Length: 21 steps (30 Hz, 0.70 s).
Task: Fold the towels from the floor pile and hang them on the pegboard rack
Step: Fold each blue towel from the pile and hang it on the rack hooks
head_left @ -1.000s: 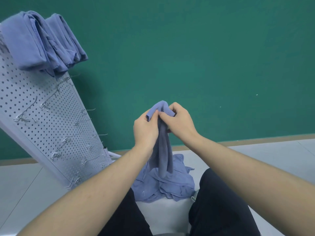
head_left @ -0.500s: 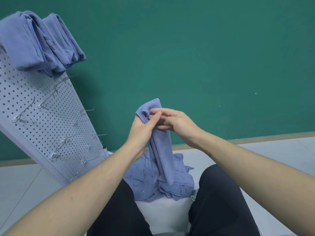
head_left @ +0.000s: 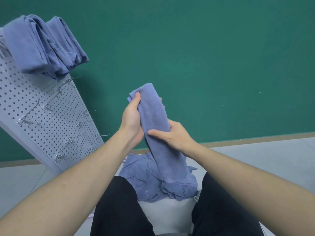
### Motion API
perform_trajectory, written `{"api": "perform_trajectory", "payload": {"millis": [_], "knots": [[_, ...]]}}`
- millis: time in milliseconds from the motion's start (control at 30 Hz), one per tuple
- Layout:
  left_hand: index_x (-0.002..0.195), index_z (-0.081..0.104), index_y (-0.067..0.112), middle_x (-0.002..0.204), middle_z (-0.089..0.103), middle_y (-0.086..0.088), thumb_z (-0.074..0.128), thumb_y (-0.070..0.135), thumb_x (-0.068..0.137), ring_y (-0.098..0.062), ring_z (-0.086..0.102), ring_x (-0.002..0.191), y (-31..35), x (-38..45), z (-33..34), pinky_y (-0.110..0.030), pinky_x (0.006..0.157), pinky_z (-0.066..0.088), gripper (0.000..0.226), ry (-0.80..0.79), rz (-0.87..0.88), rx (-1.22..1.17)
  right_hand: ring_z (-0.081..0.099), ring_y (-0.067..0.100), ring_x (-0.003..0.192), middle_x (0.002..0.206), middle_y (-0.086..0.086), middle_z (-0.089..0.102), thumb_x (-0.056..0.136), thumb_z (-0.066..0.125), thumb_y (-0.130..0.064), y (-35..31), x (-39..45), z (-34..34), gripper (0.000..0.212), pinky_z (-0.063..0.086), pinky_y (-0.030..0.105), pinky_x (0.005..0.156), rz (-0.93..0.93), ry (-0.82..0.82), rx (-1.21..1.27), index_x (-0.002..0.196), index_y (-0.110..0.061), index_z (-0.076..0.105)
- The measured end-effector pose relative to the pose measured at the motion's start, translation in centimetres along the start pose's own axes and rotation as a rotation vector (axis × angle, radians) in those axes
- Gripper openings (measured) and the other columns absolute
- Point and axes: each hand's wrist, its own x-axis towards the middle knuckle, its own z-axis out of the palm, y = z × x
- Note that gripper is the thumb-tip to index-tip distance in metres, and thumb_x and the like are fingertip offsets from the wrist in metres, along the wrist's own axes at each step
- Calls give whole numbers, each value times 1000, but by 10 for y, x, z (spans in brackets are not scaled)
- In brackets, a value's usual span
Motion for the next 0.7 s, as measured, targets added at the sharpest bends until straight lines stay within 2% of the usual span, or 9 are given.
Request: {"api": "perform_trajectory", "payload": {"millis": [100,167,233,267,333,400,533,633,700], "knots": [[102,65,13,94,77,-10,34,38,108,-28,71,86,11,-1,-6,-40,86,56,40,46,42,-71,72,6,95,100,-12,77,80,84,-29,0,1,3,26,58,25,85,52,-105,31,103,-24,71],[100,67,12,96,77,-9,34,36,109,-27,72,89,16,-1,-16,-40,90,55,42,91,77,-93,71,10,102,108,-9,75,76,87,-28,1,2,1,40,56,30,92,86,-166,31,112,-22,68],[105,69,10,105,77,-10,35,36,108,-25,73,98,20,-1,-29,-40,96,54,43,130,84,-115,70,17,107,111,-5,75,72,88,-32,0,4,-2,48,55,39,99,124,-209,8,115,-21,68],[108,69,10,110,75,-10,35,35,108,-24,72,102,21,-1,-39,-40,96,53,42,151,87,-135,71,18,105,110,-3,75,73,87,-32,-2,5,-3,45,55,40,99,143,-234,-7,112,-20,69],[116,67,8,116,73,-12,36,33,108,-24,71,107,23,-2,-59,-39,95,54,41,198,90,-167,73,15,94,104,-1,77,79,84,-30,-8,6,-6,33,56,38,95,191,-294,-18,107,-18,72],[126,62,8,116,73,-12,37,30,107,-25,71,108,26,-4,-78,-39,90,55,39,244,84,-182,72,15,86,103,3,77,83,81,-29,-15,7,-7,30,57,37,90,212,-332,-8,107,-14,73],[121,61,7,112,74,-11,34,22,107,-24,68,111,33,-9,-106,-38,100,52,34,285,45,-199,67,13,80,92,0,74,85,79,-18,-30,17,0,16,54,29,78,129,-334,64,97,-18,67],[119,58,6,119,68,-13,33,14,106,-24,67,106,45,-13,-124,-37,99,51,29,293,18,-162,67,17,78,91,4,72,87,74,-5,-41,29,7,29,53,28,74,83,-329,227,107,-19,57],[113,56,8,113,65,-13,35,9,103,-23,64,95,51,-16,-137,-38,95,52,23,294,-13,-105,68,18,74,87,4,73,91,66,0,-51,33,9,37,56,28,69,71,-329,297,119,-20,50]]}}
